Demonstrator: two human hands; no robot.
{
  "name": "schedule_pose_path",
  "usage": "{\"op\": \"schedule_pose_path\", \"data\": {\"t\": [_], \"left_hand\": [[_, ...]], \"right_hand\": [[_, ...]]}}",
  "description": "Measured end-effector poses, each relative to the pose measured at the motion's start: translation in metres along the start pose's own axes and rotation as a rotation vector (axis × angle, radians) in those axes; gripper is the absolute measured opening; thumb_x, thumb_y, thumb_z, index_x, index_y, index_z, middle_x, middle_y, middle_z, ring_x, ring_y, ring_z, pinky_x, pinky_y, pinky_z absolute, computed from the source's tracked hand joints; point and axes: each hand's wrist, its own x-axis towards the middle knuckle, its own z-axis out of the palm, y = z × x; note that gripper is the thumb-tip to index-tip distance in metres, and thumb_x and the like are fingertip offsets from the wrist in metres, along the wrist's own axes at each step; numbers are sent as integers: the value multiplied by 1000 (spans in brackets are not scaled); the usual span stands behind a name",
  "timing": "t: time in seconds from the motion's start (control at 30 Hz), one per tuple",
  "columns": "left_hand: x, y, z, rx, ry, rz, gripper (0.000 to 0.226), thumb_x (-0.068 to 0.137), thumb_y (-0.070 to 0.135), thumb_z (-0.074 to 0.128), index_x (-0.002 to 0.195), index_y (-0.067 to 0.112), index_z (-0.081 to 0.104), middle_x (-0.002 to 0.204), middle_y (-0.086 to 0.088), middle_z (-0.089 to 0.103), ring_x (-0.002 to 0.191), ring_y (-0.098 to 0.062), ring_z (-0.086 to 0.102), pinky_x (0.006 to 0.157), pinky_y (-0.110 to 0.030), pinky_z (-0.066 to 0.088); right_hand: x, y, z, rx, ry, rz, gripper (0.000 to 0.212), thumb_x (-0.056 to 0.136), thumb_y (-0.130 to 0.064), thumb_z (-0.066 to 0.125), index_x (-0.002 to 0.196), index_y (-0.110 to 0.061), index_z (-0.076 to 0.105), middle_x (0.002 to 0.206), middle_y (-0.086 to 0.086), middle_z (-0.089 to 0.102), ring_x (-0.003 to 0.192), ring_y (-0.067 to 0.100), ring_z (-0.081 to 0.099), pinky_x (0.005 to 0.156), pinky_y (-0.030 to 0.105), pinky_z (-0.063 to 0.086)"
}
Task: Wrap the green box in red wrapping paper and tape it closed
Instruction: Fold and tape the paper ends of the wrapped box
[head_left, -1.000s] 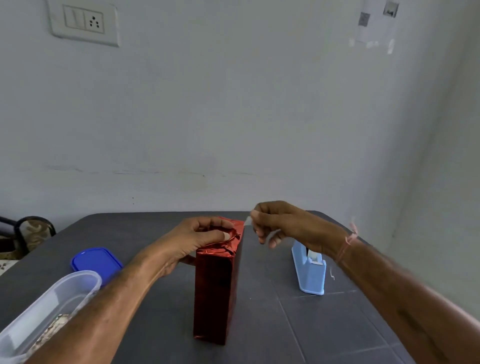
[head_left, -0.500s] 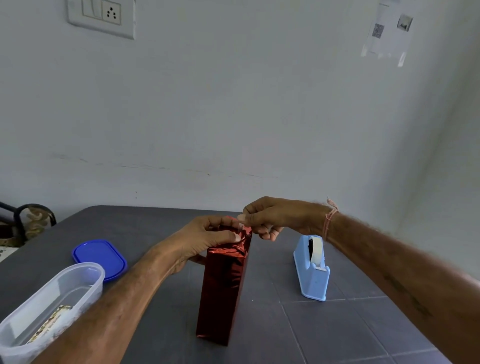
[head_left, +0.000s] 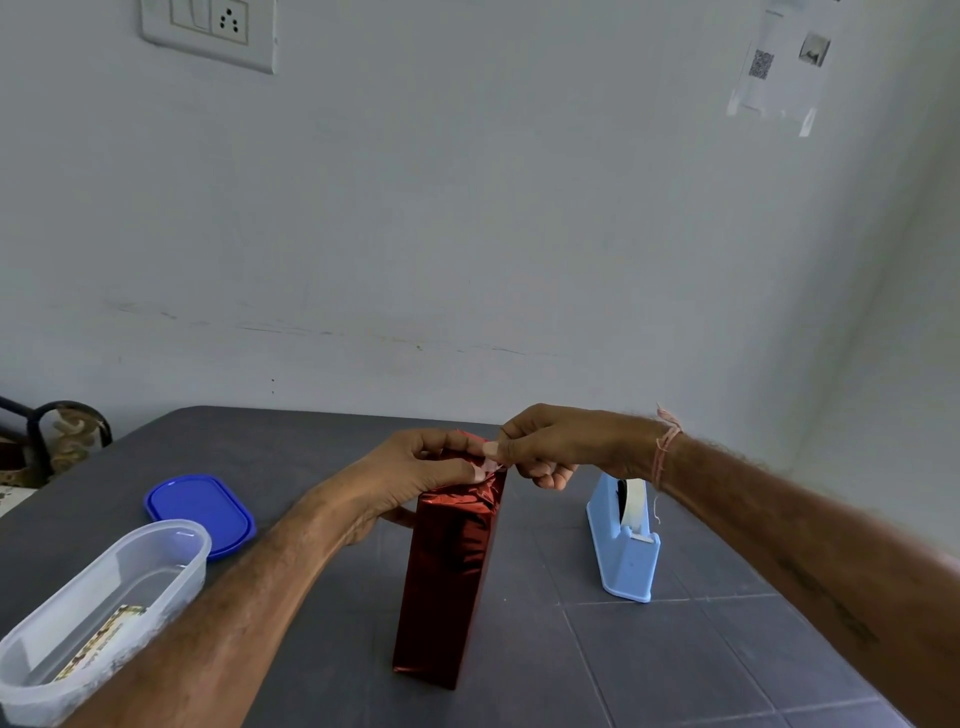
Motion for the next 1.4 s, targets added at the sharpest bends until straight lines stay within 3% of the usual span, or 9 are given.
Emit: {"op": "schedule_pose_path", "data": {"t": [0.27, 0.57, 0.87, 1.03, 1.23, 1.4], "left_hand": [[-1, 1, 0, 17, -5, 5, 26, 84, 37, 81, 108, 45, 76, 112, 8, 76, 106, -13, 70, 72, -31, 55], [-3, 4, 1, 60, -2, 6, 27, 87, 35, 78, 112, 45, 75, 116, 8, 73, 99, -8, 65, 59, -21, 47], [-2, 3, 0, 66, -6, 2, 26, 87, 36, 78, 111, 46, 75, 118, 8, 72, 108, -14, 66, 64, -24, 49], [-2, 1, 0, 57, -4, -3, 25, 87, 37, 78, 109, 48, 75, 115, 11, 74, 108, -13, 67, 68, -27, 51], [-3, 1, -2, 68, -31, 10, 28, 87, 39, 77, 112, 50, 73, 116, 14, 73, 110, -11, 67, 78, -32, 56], [-7, 3, -2, 77, -58, 31, 28, 89, 40, 74, 114, 52, 72, 112, 20, 74, 109, -7, 67, 75, -29, 56]], "right_hand": [[4, -4, 3, -90, 58, 43, 36, 94, -48, 67, 75, -21, 53, 60, -4, 50, 60, 14, 50, 63, 27, 46], [11, -11, -1, -258, 70, 96, 39, 88, -50, 72, 68, -21, 55, 61, -4, 54, 62, 15, 53, 61, 28, 45], [12, -19, -8, -314, 32, 225, 46, 82, -60, 76, 77, -16, 65, 63, -4, 60, 60, 13, 56, 64, 28, 51], [11, -16, -8, -172, 7, 297, 43, 80, -57, 79, 86, -17, 67, 61, -6, 60, 58, 10, 59, 69, 28, 54], [10, 7, 3, 172, -52, 336, 37, 81, -52, 80, 78, -21, 61, 64, -5, 59, 58, 11, 58, 72, 31, 53], [9, 23, 16, 430, -63, 299, 32, 84, -46, 79, 74, -23, 59, 63, -6, 56, 58, 10, 56, 68, 30, 51]]}}
